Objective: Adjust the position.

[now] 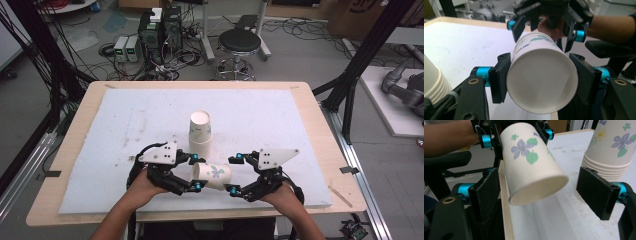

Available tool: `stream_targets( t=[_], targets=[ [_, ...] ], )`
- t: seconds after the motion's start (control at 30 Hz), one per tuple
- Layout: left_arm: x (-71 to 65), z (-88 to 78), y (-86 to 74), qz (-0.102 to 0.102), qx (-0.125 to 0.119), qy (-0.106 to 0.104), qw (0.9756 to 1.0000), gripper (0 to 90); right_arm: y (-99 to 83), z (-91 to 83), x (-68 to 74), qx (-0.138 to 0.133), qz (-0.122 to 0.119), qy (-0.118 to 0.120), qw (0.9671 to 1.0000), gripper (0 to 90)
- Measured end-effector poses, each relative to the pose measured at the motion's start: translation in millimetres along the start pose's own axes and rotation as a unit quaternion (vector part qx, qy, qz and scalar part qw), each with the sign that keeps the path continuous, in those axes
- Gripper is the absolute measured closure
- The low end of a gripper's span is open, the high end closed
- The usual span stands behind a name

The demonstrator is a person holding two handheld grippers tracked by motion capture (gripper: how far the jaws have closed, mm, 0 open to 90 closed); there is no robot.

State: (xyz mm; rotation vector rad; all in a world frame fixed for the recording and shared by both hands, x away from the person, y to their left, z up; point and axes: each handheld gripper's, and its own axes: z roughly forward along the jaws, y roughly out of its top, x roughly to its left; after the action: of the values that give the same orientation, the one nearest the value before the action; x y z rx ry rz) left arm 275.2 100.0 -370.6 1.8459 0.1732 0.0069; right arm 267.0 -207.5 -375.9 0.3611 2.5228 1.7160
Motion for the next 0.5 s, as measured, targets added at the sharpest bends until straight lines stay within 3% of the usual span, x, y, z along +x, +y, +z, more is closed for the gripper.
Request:
stream_targets(
  t=[0.17, 0.5],
  targets=[
    [-0.4, -0.3, -2.8, 0.007, -0.010, 0.001, 0.9999, 36.7, -9.3, -0.1, -1.3, -0.019, 0.009, -0.006, 0.9998, 19.7],
    [-0.8, -2.0, -2.1, 0.012, -0.030, 0.002, 0.9995, 36.8, -16.1, 1.1, -5.0, -0.024, 0.016, 0.005, 0.9996, 19.7]
  ],
)
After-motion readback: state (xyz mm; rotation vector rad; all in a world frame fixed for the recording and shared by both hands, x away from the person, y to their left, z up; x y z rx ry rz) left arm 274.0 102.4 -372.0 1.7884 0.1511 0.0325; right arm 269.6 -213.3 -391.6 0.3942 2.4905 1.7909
